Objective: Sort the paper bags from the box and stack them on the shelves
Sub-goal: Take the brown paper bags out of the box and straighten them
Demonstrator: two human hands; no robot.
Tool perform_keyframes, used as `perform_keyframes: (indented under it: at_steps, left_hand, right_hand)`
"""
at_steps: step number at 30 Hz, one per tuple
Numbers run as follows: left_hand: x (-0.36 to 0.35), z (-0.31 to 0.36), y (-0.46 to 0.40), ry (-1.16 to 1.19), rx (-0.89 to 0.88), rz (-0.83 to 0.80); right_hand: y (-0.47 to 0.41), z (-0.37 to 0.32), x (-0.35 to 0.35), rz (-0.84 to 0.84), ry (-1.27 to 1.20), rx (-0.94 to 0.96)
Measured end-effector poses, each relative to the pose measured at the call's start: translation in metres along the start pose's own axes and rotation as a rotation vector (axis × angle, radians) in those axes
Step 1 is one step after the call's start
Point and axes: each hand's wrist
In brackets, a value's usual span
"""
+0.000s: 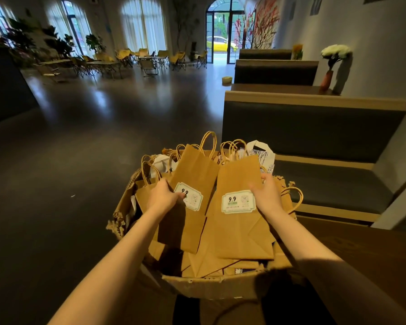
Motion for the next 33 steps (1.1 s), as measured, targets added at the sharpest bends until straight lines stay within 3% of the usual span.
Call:
perform_keyframes:
  at_steps: [6, 11, 16, 21, 28, 31, 33]
  left_hand:
    - [0.021, 0.036, 0.023, 0.283, -0.136, 0.143]
    - [0.028, 0.076, 0.049, 0.637, -0.010, -0.050]
    - [0.025, 0.089, 0.065, 0.719, -0.061, -0.157]
    - [0.021, 0.081, 0.070, 0.583, -0.234, -0.185]
    - [0.025, 0.053, 0.063, 0.631, -0.181, -0.015]
    - [0.022, 0.039, 0.057, 0.656, -0.128, 0.026]
    - [0.018, 0.031, 0.055, 0.665, -0.083, 0.042]
  right_hand:
    - [0.005, -0.034, 0.034, 0.233, -0.286, 0.124]
    - [0.012, -0.057, 0.035, 0.133, -0.510, 0.110]
    - [0.023, -0.062, 0.016, 0.127, -0.528, 0.138]
    - [0.027, -0.063, -0.003, 0.080, -0.517, 0.102]
    - [0.003, -0.033, 0.020, -0.088, -0.025, 0.218]
    - [-0.010, -0.005, 0.035, -0.224, 0.349, 0.258]
    - [-0.012, 0.009, 0.041, -0.216, 0.619, 0.286]
Point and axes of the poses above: each hand's wrist, its own y-axis away from the middle knuckle, its own x-axis out of the back of the hand, z = x × y, and after that the axes turned 6 degrees about z, right-handed
